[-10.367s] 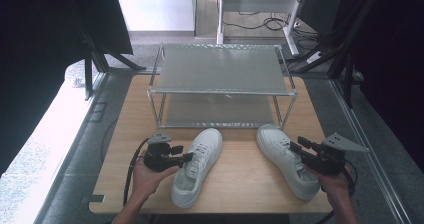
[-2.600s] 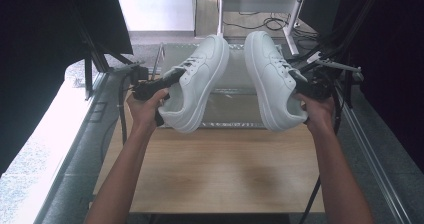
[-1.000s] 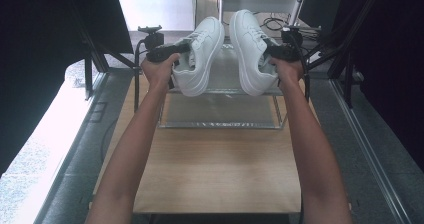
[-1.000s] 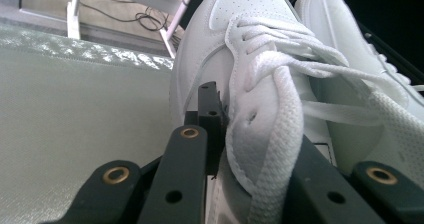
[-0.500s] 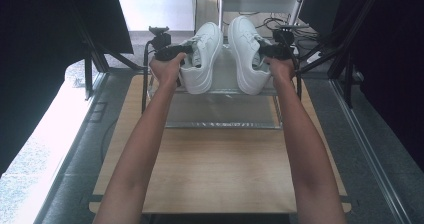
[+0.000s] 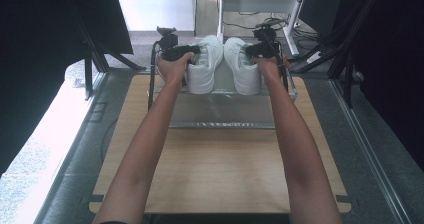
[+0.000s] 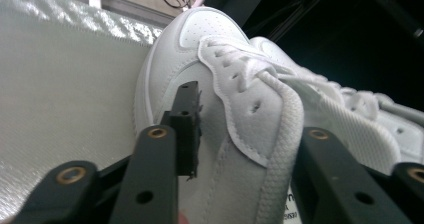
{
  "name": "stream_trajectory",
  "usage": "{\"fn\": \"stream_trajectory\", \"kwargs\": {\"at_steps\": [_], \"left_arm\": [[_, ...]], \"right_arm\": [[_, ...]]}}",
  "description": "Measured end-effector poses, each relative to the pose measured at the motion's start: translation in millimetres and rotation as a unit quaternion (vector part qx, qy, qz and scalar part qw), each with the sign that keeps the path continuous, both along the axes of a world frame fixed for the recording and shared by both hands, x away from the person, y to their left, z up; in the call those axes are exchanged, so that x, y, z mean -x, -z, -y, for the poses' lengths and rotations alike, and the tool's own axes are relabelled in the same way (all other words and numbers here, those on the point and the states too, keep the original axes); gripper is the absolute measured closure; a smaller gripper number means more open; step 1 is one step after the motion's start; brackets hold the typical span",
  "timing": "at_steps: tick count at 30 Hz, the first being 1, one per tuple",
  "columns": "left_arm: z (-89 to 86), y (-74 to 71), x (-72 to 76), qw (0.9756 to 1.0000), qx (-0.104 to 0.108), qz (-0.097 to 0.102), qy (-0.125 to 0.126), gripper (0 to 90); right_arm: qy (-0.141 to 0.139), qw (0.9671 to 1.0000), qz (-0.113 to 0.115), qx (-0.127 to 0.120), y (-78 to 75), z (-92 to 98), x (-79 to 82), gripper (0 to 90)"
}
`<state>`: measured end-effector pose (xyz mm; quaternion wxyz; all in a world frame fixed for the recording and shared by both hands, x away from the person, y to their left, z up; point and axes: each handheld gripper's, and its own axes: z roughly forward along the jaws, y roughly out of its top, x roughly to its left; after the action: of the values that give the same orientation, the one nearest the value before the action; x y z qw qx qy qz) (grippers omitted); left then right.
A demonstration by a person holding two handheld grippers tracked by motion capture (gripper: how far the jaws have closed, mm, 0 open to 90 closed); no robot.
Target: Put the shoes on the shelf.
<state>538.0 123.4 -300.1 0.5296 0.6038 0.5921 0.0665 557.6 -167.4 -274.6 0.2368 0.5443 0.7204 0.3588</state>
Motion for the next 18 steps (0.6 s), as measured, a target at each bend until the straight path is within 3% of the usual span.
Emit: {"fn": "stream_trajectory", "kwargs": {"at_steps": [2, 6, 7, 9, 10, 15, 16, 18], "left_arm": [[-3.9, -2.8, 2.6, 0.9997, 0.022, 0.006, 0.007, 57.4], [-7.2, -12.8, 10.2, 0.9993, 0.016, 0.031, 0.012, 54.9], [-10.2, -19.5, 16.2, 0.9989, 0.006, 0.045, 0.013, 54.8], [-14.1, -23.9, 22.2, 0.9984, 0.004, 0.055, 0.017, 56.0], [-16.1, -25.5, 25.4, 0.9981, 0.002, 0.059, 0.018, 57.0], [-26.4, -28.0, 41.0, 0.9969, -0.008, 0.075, 0.022, 66.5], [-29.0, -27.7, 45.1, 0.9966, -0.012, 0.077, 0.026, 68.9], [-36.6, -25.5, 56.8, 0.9958, -0.022, 0.082, 0.033, 73.6]], "right_arm": [[0.004, 0.9999, 0.011, 0.002, -0.1, -0.2, 3.1, 56.0], [-0.002, 0.9994, 0.035, 0.001, -3.1, 3.0, 8.6, 51.5], [-0.014, 0.9982, 0.055, -0.018, -7.6, 5.3, 13.2, 50.2], [-0.02, 0.9959, 0.076, -0.043, -14.4, 8.4, 20.0, 49.3], [-0.027, 0.9946, 0.085, -0.054, -17.8, 9.4, 23.6, 49.2], [-0.05, 0.9912, 0.106, -0.062, -27.3, 14.8, 39.2, 52.0], [-0.058, 0.9887, 0.114, -0.077, -29.9, 20.2, 48.3, 56.5], [-0.066, 0.9873, 0.121, -0.079, -31.1, 25.8, 57.4, 61.0]]}}
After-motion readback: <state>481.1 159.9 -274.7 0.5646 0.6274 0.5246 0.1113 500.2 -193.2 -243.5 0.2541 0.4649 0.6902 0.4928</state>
